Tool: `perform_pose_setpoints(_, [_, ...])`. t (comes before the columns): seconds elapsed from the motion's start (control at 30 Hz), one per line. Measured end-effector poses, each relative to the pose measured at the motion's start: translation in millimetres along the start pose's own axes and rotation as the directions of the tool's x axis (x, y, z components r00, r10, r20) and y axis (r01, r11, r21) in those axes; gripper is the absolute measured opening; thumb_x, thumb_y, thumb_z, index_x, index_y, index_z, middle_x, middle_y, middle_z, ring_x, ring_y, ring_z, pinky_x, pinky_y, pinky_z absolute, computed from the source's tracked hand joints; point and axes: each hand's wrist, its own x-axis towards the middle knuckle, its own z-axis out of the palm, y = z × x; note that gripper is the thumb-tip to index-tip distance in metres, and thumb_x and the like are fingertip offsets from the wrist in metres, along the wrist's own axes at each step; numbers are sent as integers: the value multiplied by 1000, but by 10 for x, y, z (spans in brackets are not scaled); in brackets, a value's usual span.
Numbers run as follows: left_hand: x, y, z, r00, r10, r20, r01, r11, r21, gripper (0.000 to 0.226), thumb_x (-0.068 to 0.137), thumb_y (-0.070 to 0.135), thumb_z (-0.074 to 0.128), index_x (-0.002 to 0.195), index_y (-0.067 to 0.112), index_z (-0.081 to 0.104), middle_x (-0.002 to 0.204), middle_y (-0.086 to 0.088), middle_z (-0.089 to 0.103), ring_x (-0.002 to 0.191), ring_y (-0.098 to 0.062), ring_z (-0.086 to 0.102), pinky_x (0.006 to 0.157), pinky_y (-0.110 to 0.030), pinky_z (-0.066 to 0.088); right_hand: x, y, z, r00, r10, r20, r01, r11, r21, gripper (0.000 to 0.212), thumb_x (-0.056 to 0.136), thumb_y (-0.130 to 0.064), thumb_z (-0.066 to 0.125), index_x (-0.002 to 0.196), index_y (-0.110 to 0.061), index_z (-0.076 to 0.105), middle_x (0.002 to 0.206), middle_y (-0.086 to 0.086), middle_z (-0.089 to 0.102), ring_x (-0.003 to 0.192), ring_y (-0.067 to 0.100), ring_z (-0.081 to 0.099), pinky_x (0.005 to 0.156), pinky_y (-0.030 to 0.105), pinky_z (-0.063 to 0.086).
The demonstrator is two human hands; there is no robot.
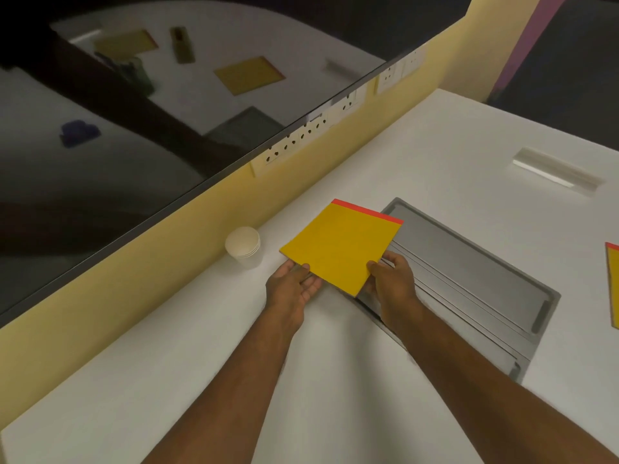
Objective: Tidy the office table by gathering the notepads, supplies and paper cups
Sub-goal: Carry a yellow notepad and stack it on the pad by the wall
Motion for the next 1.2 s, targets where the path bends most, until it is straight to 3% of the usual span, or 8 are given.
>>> perform_pose_setpoints(0.4, [591,2,332,993,36,-110,-30,998,62,53,97,-8,55,145,13,50,107,-9,73,88,-24,75,79,-35,62,709,-58,192,995,-52,80,61,992,-113,22,96,6,59,101,-15,61,121,21,68,100,29,71,71,31,63])
perform_pose_setpoints(0.53, [723,48,368,988,64,-138,-50,993,106,52,96,-10,55,143,12,52,100,-9,73,83,-24,75,72,-34,64,845,-70,125,984,-53,173,92,969,-228,31,94,12,54,125,12,55,127,39,57,110,48,64,95,49,56])
perform_pose_setpoints(0.63, [804,29,368,981,102,-166,-77,985,154,48,95,-10,56,133,19,57,98,-8,72,81,-24,74,70,-34,64,905,-42,92,951,-207,228,294,828,-477,20,90,9,60,109,6,62,105,24,67,89,33,67,81,41,60])
perform_pose_setpoints(0.73, [881,4,352,945,214,-248,-116,927,358,34,90,-10,62,84,23,58,91,-9,66,78,-29,72,72,-39,63,952,15,95,871,-301,387,490,532,-691,6,91,2,60,95,-2,63,96,12,60,82,21,55,73,37,49])
perform_pose_setpoints(0.87, [922,-9,303,875,469,-120,-177,540,823,49,90,0,63,66,34,38,89,-4,54,90,-34,63,83,-36,54,1039,117,96,799,-271,537,582,119,-805,33,101,-18,57,127,2,62,140,17,54,132,34,48,106,44,43])
perform_pose_setpoints(0.93, [902,-32,284,870,492,35,-200,287,937,31,92,1,60,75,27,58,95,-12,55,90,-29,55,77,-24,39,1066,153,100,783,-221,582,599,10,-801,41,104,-25,51,140,-5,55,158,14,40,146,31,36,117,41,32])
perform_pose_setpoints(1.03, [912,-88,228,884,425,196,-220,8,975,37,97,3,57,133,3,62,141,-16,55,131,-29,50,106,-30,37,1133,178,104,753,-222,620,618,-90,-781,49,107,-30,45,152,-10,42,165,11,28,152,27,26,123,37,20])
perform_pose_setpoints(1.2, [899,-127,192,882,370,291,-229,-201,952,43,102,10,52,144,5,51,159,-14,35,144,-30,33,114,-32,31,1192,221,122,719,-214,661,636,-180,-750,52,108,-33,41,156,-13,35,167,10,23,155,27,21,125,38,15])
